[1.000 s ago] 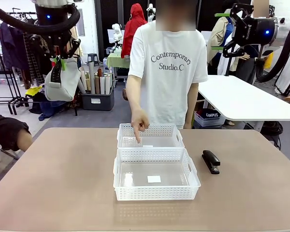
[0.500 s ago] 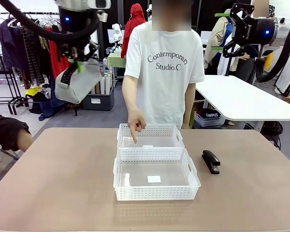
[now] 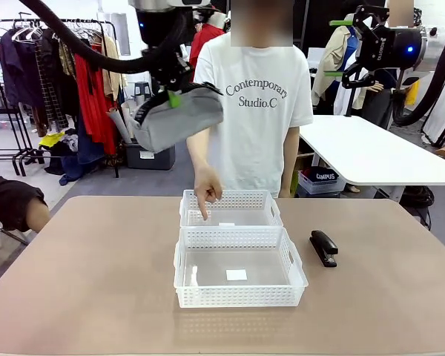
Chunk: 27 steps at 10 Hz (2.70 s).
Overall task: Distribute items into two baskets.
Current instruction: Move the picked Pencil pouch towards the Organizing basket indicated by the person, stopping as directed.
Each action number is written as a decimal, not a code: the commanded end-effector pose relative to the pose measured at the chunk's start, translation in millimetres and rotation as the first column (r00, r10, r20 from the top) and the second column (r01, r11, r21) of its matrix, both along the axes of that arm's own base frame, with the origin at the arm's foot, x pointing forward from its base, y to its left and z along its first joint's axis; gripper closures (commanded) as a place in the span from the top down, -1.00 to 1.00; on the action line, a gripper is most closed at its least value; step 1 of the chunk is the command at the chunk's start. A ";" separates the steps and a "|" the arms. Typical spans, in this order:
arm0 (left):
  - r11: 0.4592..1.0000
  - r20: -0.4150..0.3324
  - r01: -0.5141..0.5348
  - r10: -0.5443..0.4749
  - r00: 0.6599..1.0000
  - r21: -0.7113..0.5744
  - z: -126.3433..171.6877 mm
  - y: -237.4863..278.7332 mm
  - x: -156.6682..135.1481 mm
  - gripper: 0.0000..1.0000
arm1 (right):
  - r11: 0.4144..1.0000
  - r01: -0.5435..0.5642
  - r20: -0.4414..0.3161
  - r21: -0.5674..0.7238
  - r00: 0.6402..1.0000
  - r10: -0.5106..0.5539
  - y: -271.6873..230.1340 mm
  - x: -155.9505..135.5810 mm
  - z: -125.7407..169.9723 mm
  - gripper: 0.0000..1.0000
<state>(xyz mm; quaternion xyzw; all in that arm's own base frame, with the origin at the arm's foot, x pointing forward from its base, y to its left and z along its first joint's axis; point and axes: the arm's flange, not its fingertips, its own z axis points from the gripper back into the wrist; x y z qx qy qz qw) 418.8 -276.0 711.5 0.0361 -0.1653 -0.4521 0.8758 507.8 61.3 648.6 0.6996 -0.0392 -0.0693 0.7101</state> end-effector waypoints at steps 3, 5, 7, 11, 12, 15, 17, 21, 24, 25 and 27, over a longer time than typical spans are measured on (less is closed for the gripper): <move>0.965 -0.059 0.263 -0.262 0.963 0.003 -5.1 -29.5 -2.5 -1.00 | 1.000 0.002 0.002 0.006 1.000 -0.002 -0.3 -2.5 2.0 1.00; 0.975 -0.048 0.223 -0.223 0.974 0.006 -14.1 -33.3 -4.6 -1.00 | 1.000 0.002 0.002 0.006 1.000 -0.002 -0.3 -2.5 2.0 1.00; 0.975 -0.048 0.223 -0.223 0.974 0.006 -14.1 -33.3 -4.6 -1.00 | 1.000 0.002 0.002 0.006 1.000 -0.002 -0.3 -2.5 2.0 1.00; 0.957 -0.073 0.290 -0.287 0.955 0.030 -21.0 -46.7 -2.0 -1.00 | 1.000 0.002 0.002 0.006 1.000 -0.002 -0.3 -2.5 2.0 1.00; 0.936 -0.088 0.348 -0.343 0.935 0.058 -32.0 -57.7 -1.1 -1.00 | 1.000 0.002 0.002 0.006 1.000 -0.002 -0.3 -2.5 2.0 1.00; 0.894 -0.068 0.442 -0.438 0.897 0.077 -67.5 -88.8 11.0 -1.00 | 1.000 0.002 0.002 0.006 1.000 -0.002 -0.3 -2.5 2.0 1.00; 0.848 -0.079 0.522 -0.516 0.853 0.097 -86.7 -103.7 14.7 -1.00 | 1.000 0.002 0.002 0.006 1.000 -0.002 -0.3 -2.5 2.0 1.00; 0.811 -0.101 0.582 -0.574 0.812 0.067 -111.2 -115.3 11.9 -1.00 | 1.000 0.002 0.002 0.006 1.000 -0.002 -0.3 -2.5 2.0 1.00; 0.821 -0.116 0.565 -0.555 0.823 0.078 -111.1 -124.3 16.3 -1.00 | 1.000 0.002 0.002 0.006 1.000 -0.002 -0.3 -2.5 2.0 1.00; 0.821 -0.116 0.565 -0.555 0.823 0.078 -111.1 -124.3 16.3 -1.00 | 1.000 0.002 0.002 0.006 1.000 -0.002 -0.3 -2.5 2.0 1.00; 0.821 -0.116 0.565 -0.555 0.823 0.078 -111.1 -124.3 16.3 -1.00 | 1.000 0.002 0.002 0.006 1.000 -0.002 -0.3 -2.5 2.0 1.00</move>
